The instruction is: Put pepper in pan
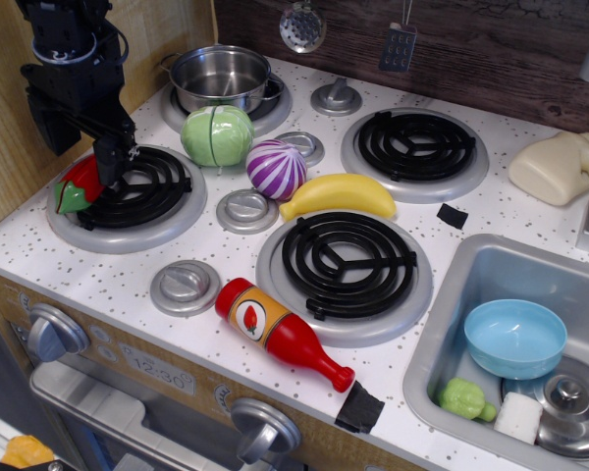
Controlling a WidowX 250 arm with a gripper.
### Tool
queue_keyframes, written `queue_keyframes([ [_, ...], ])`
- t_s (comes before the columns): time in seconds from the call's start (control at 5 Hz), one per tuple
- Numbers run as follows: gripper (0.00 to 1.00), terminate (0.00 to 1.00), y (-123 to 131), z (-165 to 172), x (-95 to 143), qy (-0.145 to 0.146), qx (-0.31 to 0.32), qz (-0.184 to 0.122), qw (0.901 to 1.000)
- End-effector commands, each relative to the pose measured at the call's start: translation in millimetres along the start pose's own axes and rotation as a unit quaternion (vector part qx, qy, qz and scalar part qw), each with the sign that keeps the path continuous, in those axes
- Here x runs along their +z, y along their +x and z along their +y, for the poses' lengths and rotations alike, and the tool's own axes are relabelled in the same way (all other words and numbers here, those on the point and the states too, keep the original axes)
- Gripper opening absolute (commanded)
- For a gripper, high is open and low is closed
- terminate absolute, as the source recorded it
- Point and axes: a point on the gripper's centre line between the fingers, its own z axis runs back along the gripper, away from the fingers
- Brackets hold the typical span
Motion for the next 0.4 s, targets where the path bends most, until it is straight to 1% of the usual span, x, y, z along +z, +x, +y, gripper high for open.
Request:
queue_keyframes([
  [0.0, 1.0, 0.0, -1.8, 6.5, -10.6, 0.0, 0.005, 0.002, 1.0],
  [0.2, 1.0, 0.0, -2.6, -1.1, -23.7, 0.005, 0.025, -0.003, 0.9997],
])
